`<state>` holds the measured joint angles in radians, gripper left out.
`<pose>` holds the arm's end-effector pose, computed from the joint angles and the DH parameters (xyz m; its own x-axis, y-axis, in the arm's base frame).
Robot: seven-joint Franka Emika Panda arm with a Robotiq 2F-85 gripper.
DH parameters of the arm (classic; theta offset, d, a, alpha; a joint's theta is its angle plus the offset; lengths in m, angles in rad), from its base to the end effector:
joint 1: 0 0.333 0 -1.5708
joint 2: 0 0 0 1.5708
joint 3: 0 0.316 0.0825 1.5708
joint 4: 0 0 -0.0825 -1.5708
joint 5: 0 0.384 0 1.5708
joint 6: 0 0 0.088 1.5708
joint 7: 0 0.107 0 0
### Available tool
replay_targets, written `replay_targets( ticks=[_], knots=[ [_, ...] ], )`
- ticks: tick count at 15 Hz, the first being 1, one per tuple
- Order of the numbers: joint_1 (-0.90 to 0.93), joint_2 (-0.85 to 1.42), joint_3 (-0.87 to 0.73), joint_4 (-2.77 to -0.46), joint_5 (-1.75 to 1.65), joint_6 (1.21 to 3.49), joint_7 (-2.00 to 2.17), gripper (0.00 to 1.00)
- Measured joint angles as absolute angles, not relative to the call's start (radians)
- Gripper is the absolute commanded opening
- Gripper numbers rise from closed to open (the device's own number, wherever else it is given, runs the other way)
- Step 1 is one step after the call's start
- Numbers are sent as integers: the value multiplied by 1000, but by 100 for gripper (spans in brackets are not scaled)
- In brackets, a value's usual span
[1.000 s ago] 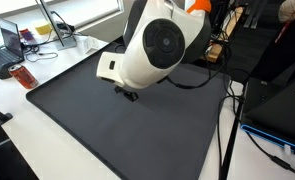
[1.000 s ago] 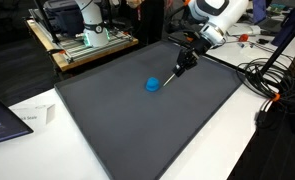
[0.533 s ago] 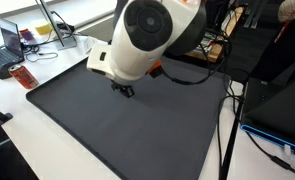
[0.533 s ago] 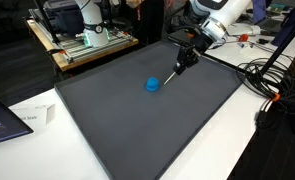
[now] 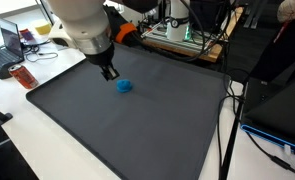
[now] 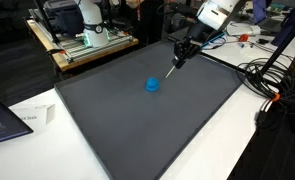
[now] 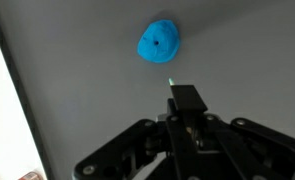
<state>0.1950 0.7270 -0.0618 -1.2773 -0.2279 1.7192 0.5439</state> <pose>0.7056 0.0834 0.3041 0.9307 -0.3466 -0.1171 -0.2862 -0.8892 0.3570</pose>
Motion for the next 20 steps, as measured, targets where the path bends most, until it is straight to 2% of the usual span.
replay_targets(
  ticks=[20],
  knots=[
    [-190, 513, -26, -1544, 315, 1813, -117, 3]
  ],
)
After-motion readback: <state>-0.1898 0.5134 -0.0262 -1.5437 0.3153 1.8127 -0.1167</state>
